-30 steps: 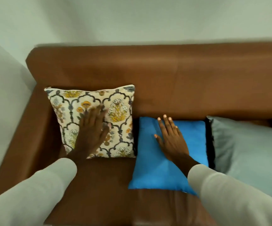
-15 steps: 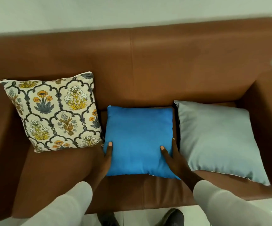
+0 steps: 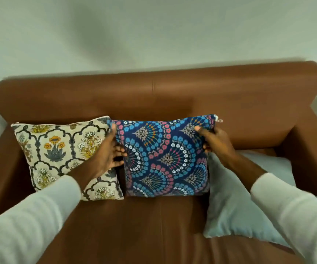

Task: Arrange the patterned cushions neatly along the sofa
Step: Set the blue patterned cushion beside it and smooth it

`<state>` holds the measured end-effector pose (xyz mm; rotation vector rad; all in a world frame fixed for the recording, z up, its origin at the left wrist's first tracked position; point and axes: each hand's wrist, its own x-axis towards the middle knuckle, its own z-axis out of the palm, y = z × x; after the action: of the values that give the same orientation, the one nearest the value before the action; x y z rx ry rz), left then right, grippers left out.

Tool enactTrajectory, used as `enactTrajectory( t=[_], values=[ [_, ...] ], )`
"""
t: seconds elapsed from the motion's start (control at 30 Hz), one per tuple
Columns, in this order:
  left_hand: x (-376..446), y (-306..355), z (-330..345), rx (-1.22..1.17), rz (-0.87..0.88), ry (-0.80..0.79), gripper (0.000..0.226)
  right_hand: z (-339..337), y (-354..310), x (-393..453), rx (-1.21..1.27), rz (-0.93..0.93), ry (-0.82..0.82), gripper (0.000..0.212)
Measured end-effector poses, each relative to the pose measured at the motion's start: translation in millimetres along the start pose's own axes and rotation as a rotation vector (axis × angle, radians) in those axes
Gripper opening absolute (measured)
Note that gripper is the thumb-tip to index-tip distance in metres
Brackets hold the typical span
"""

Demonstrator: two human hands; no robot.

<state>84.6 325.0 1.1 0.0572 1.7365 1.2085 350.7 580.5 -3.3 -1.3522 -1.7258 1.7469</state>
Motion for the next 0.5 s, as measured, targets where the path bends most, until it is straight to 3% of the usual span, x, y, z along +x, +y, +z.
enactTrajectory(
  t=[0.1,0.23,0.4,0.47,0.5],
  values=[
    [38,-22,21,0.170,-0.002,0.063,0.078,33,28,30,-0.130,-0.032,0.034,0.054],
    [70,-42,26,0.163,0.269,0.169,0.066,54,51,44,-0.037,-0.083,0.244,0.045],
    [80,-55,10,0.279,0.406,0.392,0.073,62,64,51,0.215,-0.021,0.207,0.028],
    [71,-61,15,0.238,0.474,0.443,0.081,66,65,47,0.280,-0.032,0.240,0.034],
    [68,-66,18,0.305,0.545,0.511,0.084,69,68,42,0.154,-0.089,0.320,0.046]
  ],
)
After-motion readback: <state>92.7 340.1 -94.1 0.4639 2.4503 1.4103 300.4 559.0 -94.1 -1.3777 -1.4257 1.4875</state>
